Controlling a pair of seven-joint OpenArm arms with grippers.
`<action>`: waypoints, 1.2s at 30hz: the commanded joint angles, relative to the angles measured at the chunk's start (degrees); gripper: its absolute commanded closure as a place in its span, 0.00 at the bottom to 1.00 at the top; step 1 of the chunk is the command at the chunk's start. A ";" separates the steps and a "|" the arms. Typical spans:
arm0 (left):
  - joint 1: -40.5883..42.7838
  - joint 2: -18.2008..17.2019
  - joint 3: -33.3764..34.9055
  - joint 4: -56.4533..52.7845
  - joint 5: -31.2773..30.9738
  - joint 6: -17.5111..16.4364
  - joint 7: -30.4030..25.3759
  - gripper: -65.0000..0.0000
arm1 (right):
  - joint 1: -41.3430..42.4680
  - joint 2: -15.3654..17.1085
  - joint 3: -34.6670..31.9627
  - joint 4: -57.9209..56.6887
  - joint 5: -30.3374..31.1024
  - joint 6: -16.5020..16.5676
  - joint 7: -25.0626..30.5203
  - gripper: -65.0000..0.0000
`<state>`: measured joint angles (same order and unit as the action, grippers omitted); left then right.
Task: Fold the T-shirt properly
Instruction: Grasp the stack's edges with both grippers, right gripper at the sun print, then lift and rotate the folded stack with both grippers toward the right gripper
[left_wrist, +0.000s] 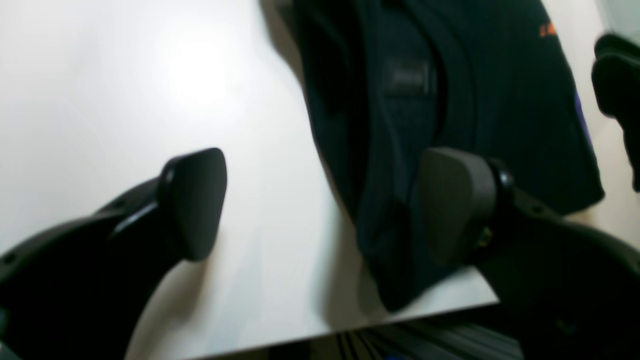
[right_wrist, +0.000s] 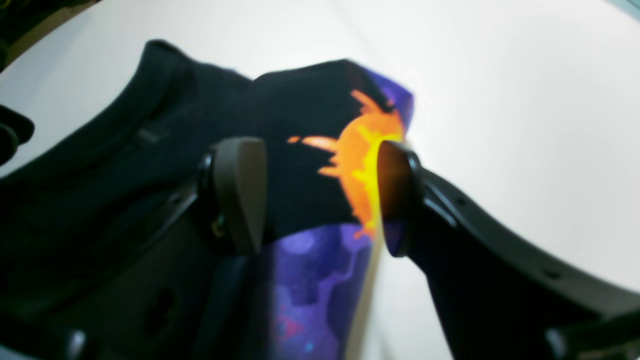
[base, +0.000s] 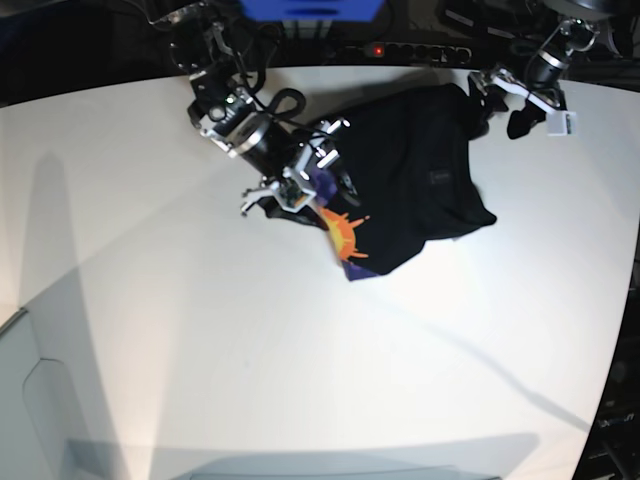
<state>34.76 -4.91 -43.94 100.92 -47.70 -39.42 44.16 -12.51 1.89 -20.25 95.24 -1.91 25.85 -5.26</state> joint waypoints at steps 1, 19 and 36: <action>-0.43 -0.50 -0.41 1.01 -1.04 -0.58 -0.95 0.11 | 0.60 -0.35 -0.01 1.33 0.73 0.22 1.78 0.45; -8.79 0.56 7.15 -5.85 -0.87 -0.58 -1.04 0.11 | 1.83 -0.97 2.98 1.42 0.73 0.22 1.78 0.45; -11.95 0.56 10.32 -17.01 -0.87 -0.58 -1.22 0.13 | 2.45 -1.06 6.84 1.33 0.64 0.22 1.78 0.45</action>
<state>22.37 -4.34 -33.91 83.88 -50.02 -40.58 40.64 -11.00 1.10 -13.21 95.66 -1.96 25.87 -5.39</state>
